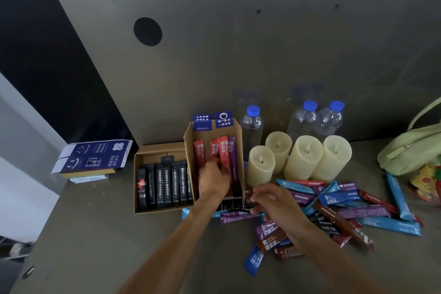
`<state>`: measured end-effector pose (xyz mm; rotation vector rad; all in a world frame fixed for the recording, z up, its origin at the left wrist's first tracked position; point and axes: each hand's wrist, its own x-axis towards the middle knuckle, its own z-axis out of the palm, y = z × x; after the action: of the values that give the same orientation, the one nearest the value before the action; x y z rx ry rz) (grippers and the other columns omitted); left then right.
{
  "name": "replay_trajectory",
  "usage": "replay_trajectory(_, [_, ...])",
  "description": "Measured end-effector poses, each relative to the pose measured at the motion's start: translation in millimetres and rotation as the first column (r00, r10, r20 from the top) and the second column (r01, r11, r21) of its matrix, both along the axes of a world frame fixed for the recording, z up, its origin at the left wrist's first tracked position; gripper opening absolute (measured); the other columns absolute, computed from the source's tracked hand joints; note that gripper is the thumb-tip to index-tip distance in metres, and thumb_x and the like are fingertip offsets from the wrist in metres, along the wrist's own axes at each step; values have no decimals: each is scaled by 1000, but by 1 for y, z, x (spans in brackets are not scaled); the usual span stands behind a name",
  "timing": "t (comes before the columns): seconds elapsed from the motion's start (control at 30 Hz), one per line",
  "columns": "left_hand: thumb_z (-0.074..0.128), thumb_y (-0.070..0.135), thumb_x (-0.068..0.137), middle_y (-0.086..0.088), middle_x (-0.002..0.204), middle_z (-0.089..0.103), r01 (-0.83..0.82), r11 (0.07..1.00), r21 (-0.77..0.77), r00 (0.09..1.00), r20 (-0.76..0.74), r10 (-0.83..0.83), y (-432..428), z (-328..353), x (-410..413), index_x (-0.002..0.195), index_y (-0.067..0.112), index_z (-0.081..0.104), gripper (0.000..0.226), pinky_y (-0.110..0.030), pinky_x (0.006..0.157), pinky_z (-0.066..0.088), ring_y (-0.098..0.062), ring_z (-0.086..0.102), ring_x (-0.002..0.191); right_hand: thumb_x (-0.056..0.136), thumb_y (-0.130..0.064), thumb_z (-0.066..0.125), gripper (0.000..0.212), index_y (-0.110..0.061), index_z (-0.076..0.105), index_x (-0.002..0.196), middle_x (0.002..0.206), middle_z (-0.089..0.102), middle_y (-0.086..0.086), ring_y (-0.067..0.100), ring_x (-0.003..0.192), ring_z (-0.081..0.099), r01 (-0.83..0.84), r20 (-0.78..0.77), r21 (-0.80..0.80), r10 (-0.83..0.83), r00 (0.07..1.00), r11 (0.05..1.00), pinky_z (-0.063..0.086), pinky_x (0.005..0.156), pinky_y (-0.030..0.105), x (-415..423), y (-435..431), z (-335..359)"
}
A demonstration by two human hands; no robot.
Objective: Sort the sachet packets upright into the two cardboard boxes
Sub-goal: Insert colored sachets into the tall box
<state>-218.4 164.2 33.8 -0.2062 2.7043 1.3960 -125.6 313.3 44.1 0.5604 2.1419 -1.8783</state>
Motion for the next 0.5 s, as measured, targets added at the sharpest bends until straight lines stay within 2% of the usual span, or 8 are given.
replay_trajectory(0.13, [53,20,99,2,92,66,13,1000,-26,1000,4,-13,2,-8,-3,105,19,64,13,-33,76,55,-20,66,85,95,-18,60,12,-17,66,105,100,74,1,14,79,75,-27,13,28,27,1000,999,47,63,28,-7,0,-5])
replay_trajectory(0.27, [55,19,98,0,94,70,17,996,-92,999,-30,-20,1,-12,-3,105,19,67,15,-33,78,56,-20,68,86,96,-17,60,13,-16,65,108,97,75,1,14,79,75,-34,16,34,34,999,999,46,59,26,-9,0,-8])
replay_trajectory(0.37, [55,18,98,6,88,66,-6,993,-119,998,-66,-2,-1,-15,-3,102,18,67,13,-25,68,52,-11,63,75,96,-18,60,12,-17,65,107,98,75,0,13,79,75,-51,22,37,51,998,998,47,58,24,-9,1,-9])
replay_trajectory(0.5, [55,18,99,10,84,63,-7,987,-160,996,-93,-8,-2,-16,-4,99,17,67,12,-9,52,35,2,51,62,96,-15,60,10,-16,68,102,98,75,2,15,78,75,-57,22,48,56,998,997,46,60,27,-9,4,-12])
